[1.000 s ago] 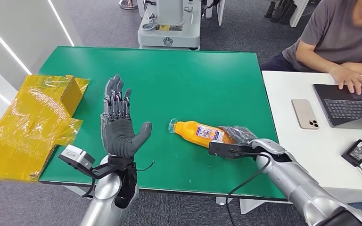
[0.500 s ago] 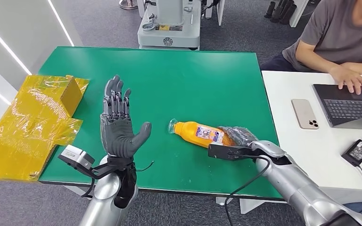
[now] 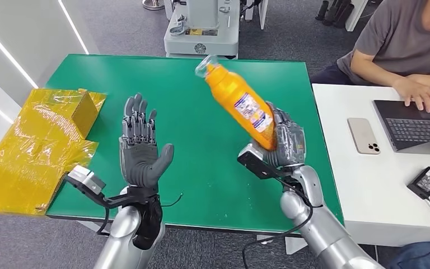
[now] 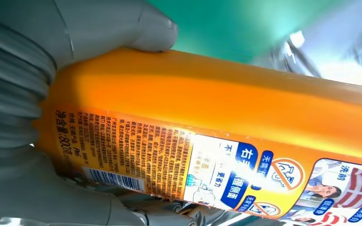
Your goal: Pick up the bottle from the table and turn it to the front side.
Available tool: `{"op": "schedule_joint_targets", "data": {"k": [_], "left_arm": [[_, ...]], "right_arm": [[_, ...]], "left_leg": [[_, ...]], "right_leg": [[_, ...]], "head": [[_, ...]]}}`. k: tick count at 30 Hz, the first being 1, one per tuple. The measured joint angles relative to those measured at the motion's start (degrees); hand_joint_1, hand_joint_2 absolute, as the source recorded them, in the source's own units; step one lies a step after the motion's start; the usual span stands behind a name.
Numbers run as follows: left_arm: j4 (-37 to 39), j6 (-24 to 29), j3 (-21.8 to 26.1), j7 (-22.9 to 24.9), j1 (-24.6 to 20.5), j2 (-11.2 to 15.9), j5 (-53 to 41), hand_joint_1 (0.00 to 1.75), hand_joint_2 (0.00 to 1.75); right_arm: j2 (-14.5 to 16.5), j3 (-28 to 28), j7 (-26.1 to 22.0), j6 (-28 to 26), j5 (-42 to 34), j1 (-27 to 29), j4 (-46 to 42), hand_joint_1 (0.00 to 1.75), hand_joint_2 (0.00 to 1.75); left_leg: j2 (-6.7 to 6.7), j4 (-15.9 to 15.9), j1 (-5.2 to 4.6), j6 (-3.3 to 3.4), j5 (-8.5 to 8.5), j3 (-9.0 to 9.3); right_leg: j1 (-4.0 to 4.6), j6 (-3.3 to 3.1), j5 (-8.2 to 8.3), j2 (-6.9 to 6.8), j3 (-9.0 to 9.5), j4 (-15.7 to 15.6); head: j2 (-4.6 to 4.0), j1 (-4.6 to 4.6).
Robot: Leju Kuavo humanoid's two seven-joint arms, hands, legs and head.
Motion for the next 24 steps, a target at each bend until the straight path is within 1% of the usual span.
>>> {"op": "schedule_joint_targets", "data": {"k": [2,4,7,11,14,16,19,24], "left_arm": [[0.2,-0.72,0.01,0.14,0.0,0.15,1.16,0.0,1.75],[0.32,-0.97,0.02,0.14,0.01,0.22,1.49,0.0,1.75],[0.47,-1.13,0.02,0.14,0.03,0.23,1.52,0.0,1.75],[0.57,-1.15,0.02,0.14,0.15,0.22,1.41,0.0,1.75],[0.72,-1.3,0.02,0.21,0.16,0.19,1.41,0.0,1.75],[1.09,-2.32,0.02,0.93,-0.02,0.19,2.03,0.0,1.75],[2.47,-5.72,0.0,2.85,-0.84,0.21,2.86,0.0,1.75],[5.64,-11.9,-0.53,3.88,-1.99,0.23,1.79,0.0,1.75]], "right_arm": [[1.02,-1.72,-1.81,-2.97,-1.12,2.22,-1.65,1.75,1.75],[1.88,-3.01,-3.98,-3.94,-1.54,4.24,-3.24,1.75,1.75],[3.33,-5.13,-6.91,-4.07,-0.8,6.76,-5.67,1.75,1.75],[4.48,-7.27,-8.47,-4.07,-0.46,8.37,-7.67,1.75,1.75],[5.72,-9.34,-12.13,-4.07,0.73,9.92,-9.54,1.75,1.75],[6.49,-10.32,-14.13,-4.07,1.16,10.73,-10.72,1.75,1.75],[6.69,-9.66,-14.86,-3.9,0.29,10.94,-11.23,1.75,1.75],[6.1,-5.31,-14.17,-1.59,-0.87,10.82,-11.21,1.75,1.75]], "left_leg": [[0.02,0.0,-0.01,0.0,-0.01,-0.02],[0.04,0.01,-0.02,0.01,-0.02,-0.02],[0.01,0.02,-0.02,0.02,-0.03,-0.03],[0.01,0.02,-0.02,0.02,-0.02,-0.03],[0.02,0.02,-0.02,0.02,-0.02,-0.02],[0.02,0.02,-0.01,0.02,-0.02,-0.02],[0.04,0.02,-0.01,0.02,-0.02,-0.02],[0.07,0.03,-0.02,0.02,-0.02,0.0]], "right_leg": [[-0.01,0.0,0.0,0.02,-0.01,-0.01],[-0.02,0.0,0.0,0.04,-0.01,-0.03],[-0.02,0.01,0.0,0.0,-0.01,-0.04],[-0.02,0.01,0.0,0.01,-0.01,-0.03],[-0.01,0.0,0.0,0.02,-0.02,-0.03],[-0.01,0.0,0.0,0.02,-0.02,-0.03],[-0.01,0.0,0.0,0.02,-0.02,-0.03],[-0.02,0.0,0.01,0.05,-0.02,-0.04]], "head": [[0.0,0.0],[0.0,0.0],[0.0,0.0],[0.0,-0.01],[0.0,-0.01],[0.0,-0.02],[0.0,-0.01],[0.0,-0.01]]}}
